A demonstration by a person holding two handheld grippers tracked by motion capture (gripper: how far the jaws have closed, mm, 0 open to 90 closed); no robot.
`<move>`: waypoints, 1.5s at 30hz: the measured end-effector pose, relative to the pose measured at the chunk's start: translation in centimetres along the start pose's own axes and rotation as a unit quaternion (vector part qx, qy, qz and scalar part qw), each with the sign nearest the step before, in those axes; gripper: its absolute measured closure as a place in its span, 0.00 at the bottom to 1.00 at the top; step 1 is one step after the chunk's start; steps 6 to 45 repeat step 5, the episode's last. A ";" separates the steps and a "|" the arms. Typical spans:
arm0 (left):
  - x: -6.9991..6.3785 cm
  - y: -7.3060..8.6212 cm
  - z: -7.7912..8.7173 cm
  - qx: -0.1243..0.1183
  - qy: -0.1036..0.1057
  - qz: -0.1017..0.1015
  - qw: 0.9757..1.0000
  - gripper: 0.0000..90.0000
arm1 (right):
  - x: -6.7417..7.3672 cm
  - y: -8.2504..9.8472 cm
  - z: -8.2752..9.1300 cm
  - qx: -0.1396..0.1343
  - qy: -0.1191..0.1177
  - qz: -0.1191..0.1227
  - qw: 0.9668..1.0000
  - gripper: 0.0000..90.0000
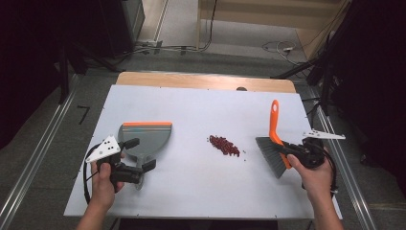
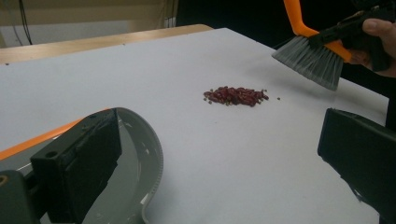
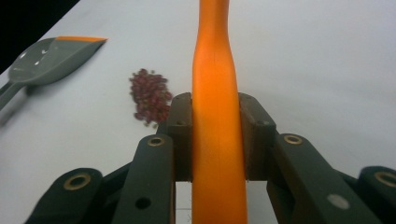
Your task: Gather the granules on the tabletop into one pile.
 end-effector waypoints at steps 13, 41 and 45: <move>0.2 -0.1 0.1 -0.004 -0.002 0.003 1.000 0.00 | -1.3 0.6 0.3 -0.003 0.007 -0.022 1.000 0.76; 0.2 -0.1 0.1 -0.004 -0.002 0.003 1.000 0.00 | -1.3 0.6 0.3 -0.003 0.007 -0.022 1.000 0.76; 0.2 -0.1 0.1 -0.004 -0.002 0.003 1.000 0.00 | -1.3 0.6 0.3 -0.003 0.007 -0.022 1.000 0.76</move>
Point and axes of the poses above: each handheld gripper's, and its own axes: z roughly backward along the jaws, y roughly out of its underside, x roughly to its left, the point moved 8 cm from there along -z, roughly forward along the jaws, and after that the axes turned 3 degrees about -x, right-handed, at the moved point
